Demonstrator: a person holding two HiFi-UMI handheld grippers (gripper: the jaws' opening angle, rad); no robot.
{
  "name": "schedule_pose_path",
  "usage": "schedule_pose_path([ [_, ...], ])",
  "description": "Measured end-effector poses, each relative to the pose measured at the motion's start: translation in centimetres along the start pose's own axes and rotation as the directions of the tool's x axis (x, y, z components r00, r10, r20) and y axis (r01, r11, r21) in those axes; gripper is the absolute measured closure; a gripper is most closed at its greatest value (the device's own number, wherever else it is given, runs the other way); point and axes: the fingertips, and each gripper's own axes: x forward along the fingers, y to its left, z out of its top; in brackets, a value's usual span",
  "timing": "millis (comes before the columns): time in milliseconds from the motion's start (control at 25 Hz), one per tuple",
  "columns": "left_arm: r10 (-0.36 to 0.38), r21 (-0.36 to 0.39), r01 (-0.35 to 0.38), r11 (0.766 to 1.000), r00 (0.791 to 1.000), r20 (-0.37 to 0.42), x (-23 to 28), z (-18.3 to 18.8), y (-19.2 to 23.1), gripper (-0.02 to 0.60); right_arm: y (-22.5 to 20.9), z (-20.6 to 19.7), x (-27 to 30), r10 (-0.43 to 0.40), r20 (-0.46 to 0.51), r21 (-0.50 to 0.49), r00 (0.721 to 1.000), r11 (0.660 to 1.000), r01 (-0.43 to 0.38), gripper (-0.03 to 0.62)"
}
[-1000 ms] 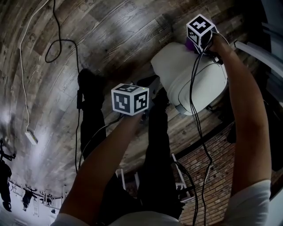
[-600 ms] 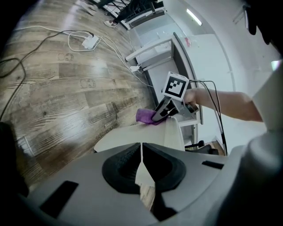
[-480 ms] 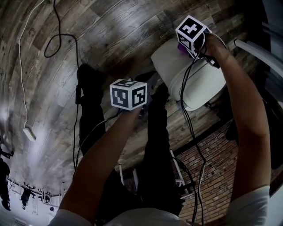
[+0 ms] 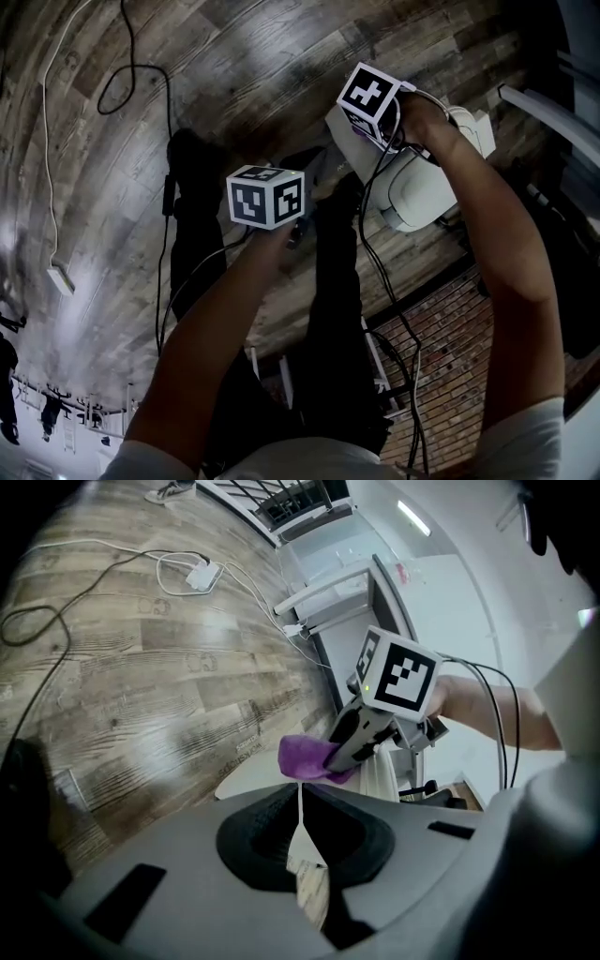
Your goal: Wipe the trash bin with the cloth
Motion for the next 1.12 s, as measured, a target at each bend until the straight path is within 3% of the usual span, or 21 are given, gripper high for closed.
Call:
schedule_pose_path([
  [200,0.019,-0.025,-0.019,1.000,1.000,-0.001,-1.2,-1.0,1.4,0.578,3.8,1.2,1.3,0.030,-0.023,-0.051,0.999,0.998,-0.031,0.497],
  [520,0.043,-0.059,-0.043,0.997,0.999,-0.004,-3.4,-2.2,3.6,0.578,7.0,1.8,3.1,-0.009,-0.121,-0.152,0.993,0.988,-0.009,0.497],
  [680,0.052,-0.064,-0.052,0.997,0.999,0.001,-4.3,-2.0,4.4,0.578,10.4,2.6,4.2,0.107,-0.143,-0.124,0.984,0.984,-0.125,0.497],
  [800,0.063,-0.066,-0.063,0.996,0.998,0.006,-4.9,-1.7,5.2,0.578,13.2,4.0,4.4,0.237,-0.092,-0.098,0.967,0.964,-0.246,0.497],
  [880,0.073,-0.069,-0.072,0.995,0.997,0.010,-5.3,-1.5,5.7,0.578,13.8,5.4,4.1,0.278,-0.027,-0.109,0.960,0.954,-0.280,0.497],
  [1000,0.080,-0.070,-0.079,0.994,0.997,0.010,-5.2,-1.2,6.1,0.578,13.1,7.2,3.0,0.303,0.077,-0.123,0.950,0.948,-0.293,0.497],
  [1120,0.077,-0.065,-0.076,0.995,0.997,0.008,-4.6,-0.9,6.1,0.578,10.2,8.2,2.0,0.256,0.155,-0.105,0.954,0.965,-0.242,0.497],
])
